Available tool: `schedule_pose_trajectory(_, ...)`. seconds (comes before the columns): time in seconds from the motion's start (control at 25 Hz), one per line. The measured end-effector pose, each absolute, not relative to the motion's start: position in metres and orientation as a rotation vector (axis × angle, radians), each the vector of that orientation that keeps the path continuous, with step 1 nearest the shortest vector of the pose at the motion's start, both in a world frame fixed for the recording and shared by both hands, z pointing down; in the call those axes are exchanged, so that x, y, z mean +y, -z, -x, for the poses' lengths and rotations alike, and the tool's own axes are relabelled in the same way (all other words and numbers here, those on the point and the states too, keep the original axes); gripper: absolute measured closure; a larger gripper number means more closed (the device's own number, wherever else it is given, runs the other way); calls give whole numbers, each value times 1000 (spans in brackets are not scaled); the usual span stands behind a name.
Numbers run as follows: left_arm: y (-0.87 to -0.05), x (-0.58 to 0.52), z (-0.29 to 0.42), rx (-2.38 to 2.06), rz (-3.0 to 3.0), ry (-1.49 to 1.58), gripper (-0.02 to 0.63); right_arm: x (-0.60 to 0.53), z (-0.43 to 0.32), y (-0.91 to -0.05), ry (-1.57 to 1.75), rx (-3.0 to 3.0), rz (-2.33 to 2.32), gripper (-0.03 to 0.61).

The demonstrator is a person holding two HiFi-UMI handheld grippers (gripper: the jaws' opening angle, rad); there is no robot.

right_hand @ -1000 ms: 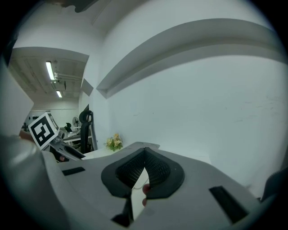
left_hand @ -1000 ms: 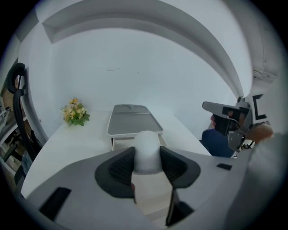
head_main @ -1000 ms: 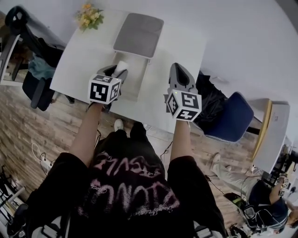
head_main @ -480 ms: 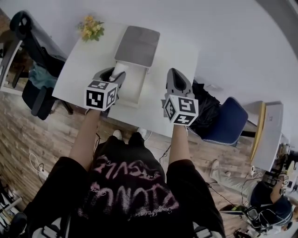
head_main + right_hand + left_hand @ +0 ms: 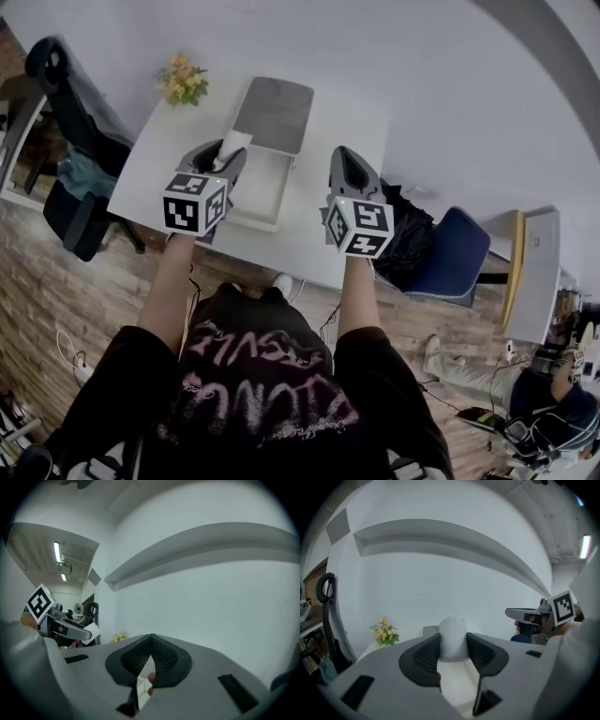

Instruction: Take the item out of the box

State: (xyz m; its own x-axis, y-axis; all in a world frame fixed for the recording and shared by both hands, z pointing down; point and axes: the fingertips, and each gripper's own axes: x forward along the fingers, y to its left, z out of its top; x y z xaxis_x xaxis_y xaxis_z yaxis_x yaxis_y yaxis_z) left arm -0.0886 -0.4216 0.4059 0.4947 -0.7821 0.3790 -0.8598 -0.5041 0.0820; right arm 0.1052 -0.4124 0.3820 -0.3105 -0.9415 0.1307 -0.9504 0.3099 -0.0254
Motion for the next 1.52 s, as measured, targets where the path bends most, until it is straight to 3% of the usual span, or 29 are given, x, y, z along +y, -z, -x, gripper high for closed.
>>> schedule_pose_trajectory(0.72, -317, -426, 94, -1486, -2662, -207, 436, -409, -108, -328, -9, -2469, -1865, 569)
schedule_pose_trajectory(1.52, -299, -427, 103, -1528, -2691, -153, 436, -406, -126, -322, -2, -2423, -1928, 569)
